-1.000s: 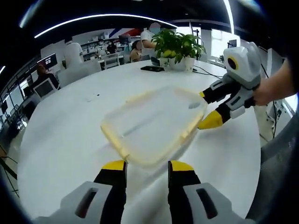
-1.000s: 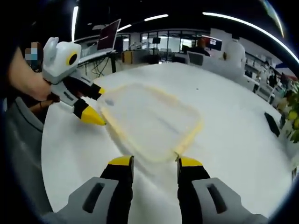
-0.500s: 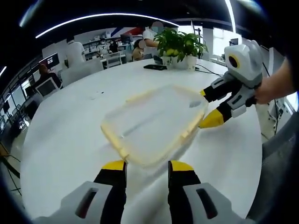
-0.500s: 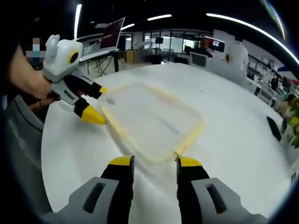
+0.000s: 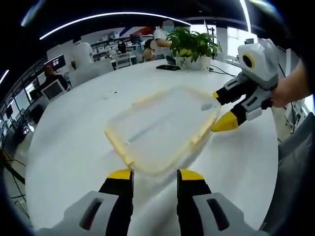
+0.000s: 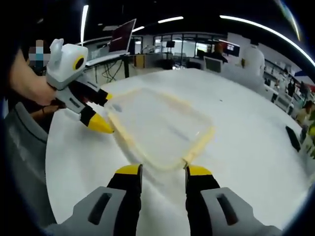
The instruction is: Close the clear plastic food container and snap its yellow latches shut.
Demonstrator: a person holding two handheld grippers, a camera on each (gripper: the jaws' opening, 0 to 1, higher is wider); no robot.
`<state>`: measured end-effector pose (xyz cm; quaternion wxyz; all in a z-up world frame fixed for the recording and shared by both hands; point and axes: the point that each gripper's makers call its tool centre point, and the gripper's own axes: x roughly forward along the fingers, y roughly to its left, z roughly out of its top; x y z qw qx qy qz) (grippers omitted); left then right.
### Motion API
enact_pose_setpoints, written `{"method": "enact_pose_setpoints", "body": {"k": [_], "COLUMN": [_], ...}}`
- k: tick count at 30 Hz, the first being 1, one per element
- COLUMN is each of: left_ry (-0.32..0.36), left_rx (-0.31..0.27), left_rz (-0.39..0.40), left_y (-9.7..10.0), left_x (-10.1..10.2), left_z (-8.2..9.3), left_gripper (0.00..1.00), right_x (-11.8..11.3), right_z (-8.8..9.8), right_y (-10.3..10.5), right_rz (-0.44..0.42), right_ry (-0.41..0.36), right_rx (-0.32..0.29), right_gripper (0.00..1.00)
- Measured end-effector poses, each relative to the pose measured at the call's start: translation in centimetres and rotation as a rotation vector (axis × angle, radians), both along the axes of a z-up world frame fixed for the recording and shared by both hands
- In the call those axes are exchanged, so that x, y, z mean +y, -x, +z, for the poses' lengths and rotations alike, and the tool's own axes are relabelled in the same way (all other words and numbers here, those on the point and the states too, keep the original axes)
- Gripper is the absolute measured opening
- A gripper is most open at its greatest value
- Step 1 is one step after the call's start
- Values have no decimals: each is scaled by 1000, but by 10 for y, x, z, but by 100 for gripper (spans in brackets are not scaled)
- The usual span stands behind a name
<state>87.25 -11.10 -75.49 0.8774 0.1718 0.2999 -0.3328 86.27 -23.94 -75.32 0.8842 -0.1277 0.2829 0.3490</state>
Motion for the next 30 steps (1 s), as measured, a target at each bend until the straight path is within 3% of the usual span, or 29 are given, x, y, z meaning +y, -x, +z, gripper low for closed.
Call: {"method": "enact_pose_setpoints", "body": {"k": [17, 30], "left_ry": [0, 65], "left_rx": [2, -7], "left_rz": [31, 133], "left_y": [7, 39], "left_x": [9, 39], "left_z": [3, 34], "left_gripper": [32, 40], "right_x": [4, -7], "right_z": [4, 36], "right_y": [1, 24], "right_rz": [-15, -79], "right_ry": [-21, -66], "right_rx": [13, -4], "right_gripper": [33, 43]}}
